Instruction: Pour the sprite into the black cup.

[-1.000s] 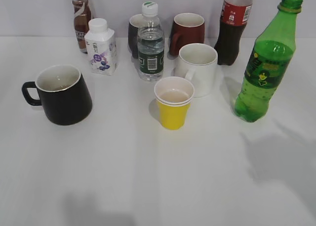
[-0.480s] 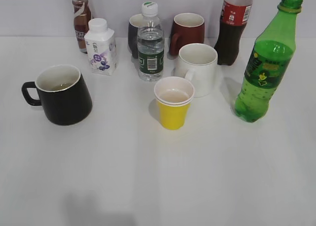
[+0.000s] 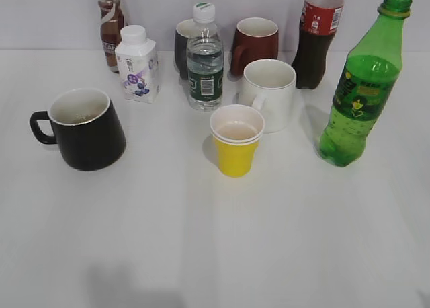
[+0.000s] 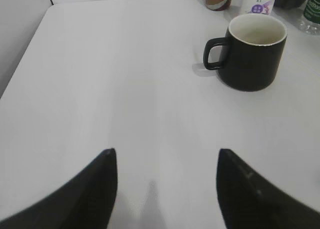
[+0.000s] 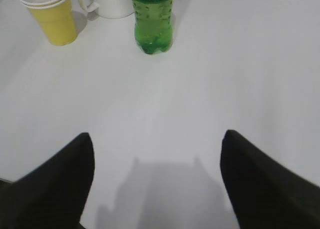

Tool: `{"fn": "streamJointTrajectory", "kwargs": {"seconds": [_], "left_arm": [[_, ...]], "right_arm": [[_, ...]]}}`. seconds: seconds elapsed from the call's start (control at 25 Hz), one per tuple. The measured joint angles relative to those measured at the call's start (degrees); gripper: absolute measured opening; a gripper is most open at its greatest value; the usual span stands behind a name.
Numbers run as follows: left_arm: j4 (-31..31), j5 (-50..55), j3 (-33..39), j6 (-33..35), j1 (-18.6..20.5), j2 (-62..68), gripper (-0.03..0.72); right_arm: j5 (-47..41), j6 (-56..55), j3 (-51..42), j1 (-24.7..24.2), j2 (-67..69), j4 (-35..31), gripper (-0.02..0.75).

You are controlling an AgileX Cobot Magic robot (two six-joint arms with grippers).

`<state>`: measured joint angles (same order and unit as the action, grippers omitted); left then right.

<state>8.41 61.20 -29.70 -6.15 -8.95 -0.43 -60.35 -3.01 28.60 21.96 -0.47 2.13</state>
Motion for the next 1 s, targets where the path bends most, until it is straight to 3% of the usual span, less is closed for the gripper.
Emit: {"fn": "streamJointTrajectory", "kwargs": {"seconds": [0.24,0.56,1.0], "left_arm": [[0.0,0.0,0.0,0.0,0.1,0.0,0.443],[0.1,-0.1,0.0,0.0,5.5,0.0,0.376],[0.1,-0.1,0.0,0.0,5.6,0.0,0.336]], "right_arm": [[0.4,0.0,0.0,-1.7,0.0,0.0,0.577],[0.6,0.0,0.0,-20.6,0.0,0.0,0.576],[0.7,0.0,0.0,-22.4,-0.1,0.0,0.575]]}}
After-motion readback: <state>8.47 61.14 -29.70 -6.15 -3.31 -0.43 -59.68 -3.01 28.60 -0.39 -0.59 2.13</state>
